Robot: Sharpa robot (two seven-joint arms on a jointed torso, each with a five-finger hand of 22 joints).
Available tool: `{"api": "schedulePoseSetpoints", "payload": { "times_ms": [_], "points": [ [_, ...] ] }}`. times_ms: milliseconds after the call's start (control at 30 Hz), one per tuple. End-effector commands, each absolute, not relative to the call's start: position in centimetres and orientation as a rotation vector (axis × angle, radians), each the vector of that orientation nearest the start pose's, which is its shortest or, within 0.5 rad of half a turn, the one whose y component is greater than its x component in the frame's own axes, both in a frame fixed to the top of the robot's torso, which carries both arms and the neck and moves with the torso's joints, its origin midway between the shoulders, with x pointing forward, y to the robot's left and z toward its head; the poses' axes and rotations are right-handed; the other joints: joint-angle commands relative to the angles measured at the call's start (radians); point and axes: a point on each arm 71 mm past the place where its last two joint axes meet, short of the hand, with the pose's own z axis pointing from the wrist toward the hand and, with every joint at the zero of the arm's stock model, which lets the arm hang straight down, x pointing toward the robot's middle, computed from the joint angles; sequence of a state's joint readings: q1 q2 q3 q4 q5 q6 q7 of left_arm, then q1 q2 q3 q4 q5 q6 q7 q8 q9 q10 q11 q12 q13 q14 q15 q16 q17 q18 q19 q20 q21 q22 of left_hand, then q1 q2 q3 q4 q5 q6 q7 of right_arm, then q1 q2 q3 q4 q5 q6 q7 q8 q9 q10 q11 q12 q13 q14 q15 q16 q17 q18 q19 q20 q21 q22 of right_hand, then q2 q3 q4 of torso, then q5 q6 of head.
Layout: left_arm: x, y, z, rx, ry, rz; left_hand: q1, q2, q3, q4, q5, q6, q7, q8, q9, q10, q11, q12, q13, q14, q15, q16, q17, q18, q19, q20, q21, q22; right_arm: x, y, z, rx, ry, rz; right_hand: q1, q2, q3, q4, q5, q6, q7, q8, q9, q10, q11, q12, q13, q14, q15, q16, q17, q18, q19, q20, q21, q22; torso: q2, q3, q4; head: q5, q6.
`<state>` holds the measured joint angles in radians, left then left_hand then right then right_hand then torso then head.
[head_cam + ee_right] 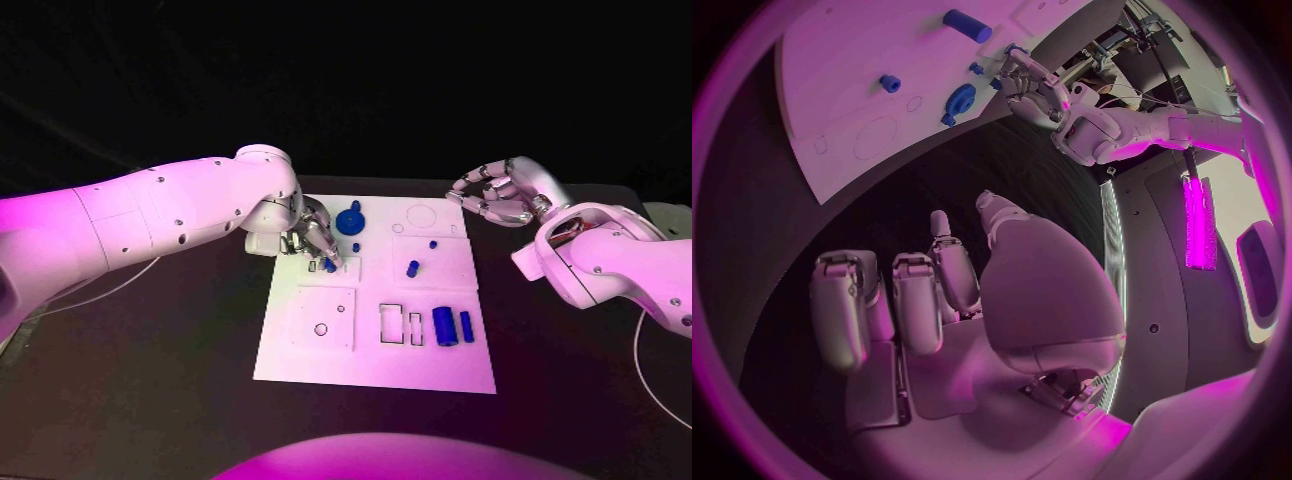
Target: Assemble the parts on the task board
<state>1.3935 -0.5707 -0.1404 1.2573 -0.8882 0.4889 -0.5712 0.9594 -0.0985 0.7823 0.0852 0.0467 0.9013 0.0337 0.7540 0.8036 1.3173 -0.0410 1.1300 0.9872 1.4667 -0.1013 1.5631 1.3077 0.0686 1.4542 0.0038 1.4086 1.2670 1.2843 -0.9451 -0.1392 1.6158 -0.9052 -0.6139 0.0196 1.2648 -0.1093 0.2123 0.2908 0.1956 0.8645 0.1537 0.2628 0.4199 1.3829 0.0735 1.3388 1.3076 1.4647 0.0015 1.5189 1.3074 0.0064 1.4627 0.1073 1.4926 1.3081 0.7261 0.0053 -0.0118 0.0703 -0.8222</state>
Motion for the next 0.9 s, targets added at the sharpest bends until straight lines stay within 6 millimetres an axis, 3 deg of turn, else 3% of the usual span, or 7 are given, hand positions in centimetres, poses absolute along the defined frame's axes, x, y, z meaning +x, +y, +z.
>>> {"api": "schedulePoseSetpoints", "payload": {
  "times_ms": [33, 900],
  "points": [
    [52.01, 15.37, -19.47, 0.042, 2.628, -0.357, 0.061, 0.070, 0.087, -0.096, 0.004, 0.002, -0.006, 0.003, 0.001, 0.006, -0.002, 0.006, 0.001, 0.102, 0.002, 0.003, 0.255, -0.006, 0.002, 0.005, 0.005, 0.001, 47.40, -23.73, -16.27, 0.384, 1.510, 0.860, -0.007, -0.001, -0.006, -0.001, 0.004, -0.006, 0.000, 0.001, -0.001, 0.000, -0.003, -0.001, 0.055, 0.079, -0.005, -0.004, 0.161, 0.015, 0.065, -0.007, -0.005, 0.208, 0.000, 0.0000, 0.0006, -0.001, 0.000],
    [52.07, 15.62, -19.45, 0.054, 2.593, -0.327, 0.060, 0.070, 0.092, -0.101, 0.004, 0.004, -0.006, 0.003, 0.002, 0.009, -0.002, 0.011, 0.006, 0.101, 0.001, 0.002, 0.252, -0.007, 0.004, 0.004, 0.007, 0.005, 47.40, -23.70, -16.27, 0.382, 1.510, 0.862, -0.006, -0.001, -0.007, -0.001, 0.007, -0.007, 0.000, 0.005, -0.002, 0.001, -0.003, 0.001, 0.055, 0.079, -0.005, -0.004, 0.161, 0.015, 0.066, -0.007, -0.005, 0.208, 0.000, 0.0000, 0.0002, -0.001, -0.002]
  ]
}}
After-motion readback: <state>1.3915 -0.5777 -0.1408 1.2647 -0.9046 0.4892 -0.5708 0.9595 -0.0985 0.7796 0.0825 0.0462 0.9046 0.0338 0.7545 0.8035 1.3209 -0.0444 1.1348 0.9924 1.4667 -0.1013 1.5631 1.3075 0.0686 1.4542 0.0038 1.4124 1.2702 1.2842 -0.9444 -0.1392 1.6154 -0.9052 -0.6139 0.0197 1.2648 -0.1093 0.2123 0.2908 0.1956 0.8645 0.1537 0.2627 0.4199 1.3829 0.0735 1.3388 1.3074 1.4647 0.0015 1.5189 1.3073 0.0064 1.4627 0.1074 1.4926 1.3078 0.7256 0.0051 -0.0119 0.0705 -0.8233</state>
